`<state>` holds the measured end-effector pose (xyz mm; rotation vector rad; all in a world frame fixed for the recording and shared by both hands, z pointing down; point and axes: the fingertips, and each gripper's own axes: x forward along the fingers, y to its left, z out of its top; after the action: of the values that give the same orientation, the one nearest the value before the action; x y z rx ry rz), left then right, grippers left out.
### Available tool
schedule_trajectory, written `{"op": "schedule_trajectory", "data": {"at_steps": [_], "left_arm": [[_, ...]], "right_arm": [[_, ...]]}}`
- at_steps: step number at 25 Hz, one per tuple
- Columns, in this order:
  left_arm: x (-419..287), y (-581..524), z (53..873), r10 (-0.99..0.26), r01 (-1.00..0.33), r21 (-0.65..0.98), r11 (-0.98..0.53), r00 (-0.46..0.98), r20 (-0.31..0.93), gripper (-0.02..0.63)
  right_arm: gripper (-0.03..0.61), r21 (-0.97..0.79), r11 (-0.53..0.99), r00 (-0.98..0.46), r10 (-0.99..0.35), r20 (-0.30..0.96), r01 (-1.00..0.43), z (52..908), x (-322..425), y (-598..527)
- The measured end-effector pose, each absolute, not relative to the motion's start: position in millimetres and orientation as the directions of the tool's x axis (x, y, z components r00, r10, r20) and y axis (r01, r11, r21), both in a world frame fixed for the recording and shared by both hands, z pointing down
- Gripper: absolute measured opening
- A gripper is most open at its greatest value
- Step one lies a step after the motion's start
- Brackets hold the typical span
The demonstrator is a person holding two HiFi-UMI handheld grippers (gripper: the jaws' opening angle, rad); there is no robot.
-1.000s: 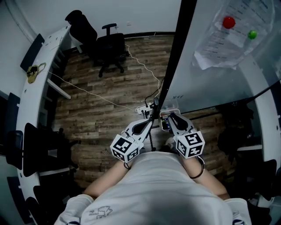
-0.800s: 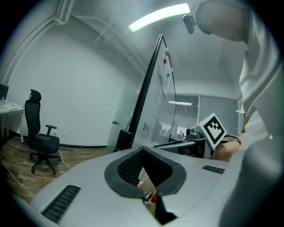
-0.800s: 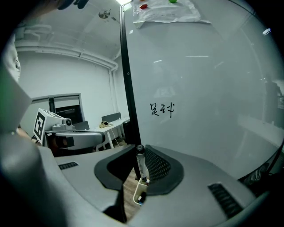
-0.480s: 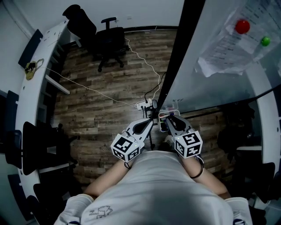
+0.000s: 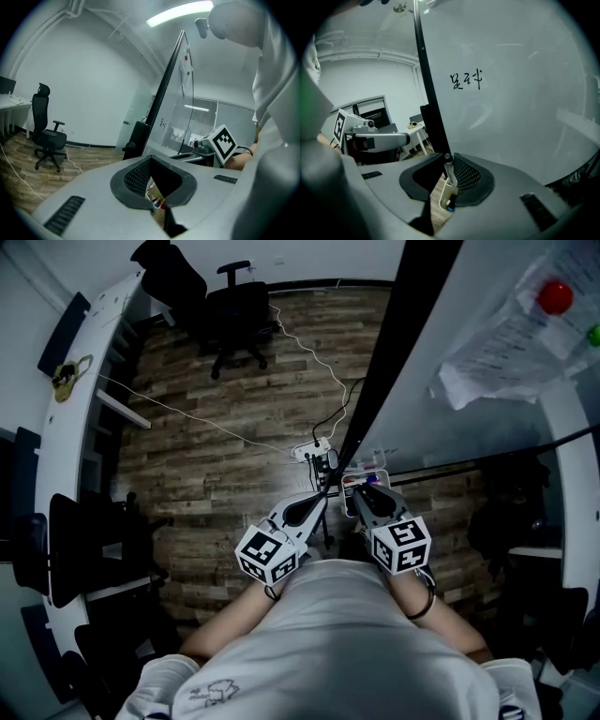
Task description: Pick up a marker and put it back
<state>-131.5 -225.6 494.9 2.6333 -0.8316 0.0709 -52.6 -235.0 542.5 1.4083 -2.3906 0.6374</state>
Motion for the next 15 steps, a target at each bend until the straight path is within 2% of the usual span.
{"op": "schedule_trajectory", "data": {"at_steps": [15], "left_arm": [[-136.3, -223.9, 502.0, -0.551, -0.576, 0.345, -0.741, 0.815, 0.179, 0.006]], "right_arm": [[0.075, -0.259, 0.438, -0.509, -0.729, 0.458, -0.861, 552.3, -61.4, -234.4]]}}
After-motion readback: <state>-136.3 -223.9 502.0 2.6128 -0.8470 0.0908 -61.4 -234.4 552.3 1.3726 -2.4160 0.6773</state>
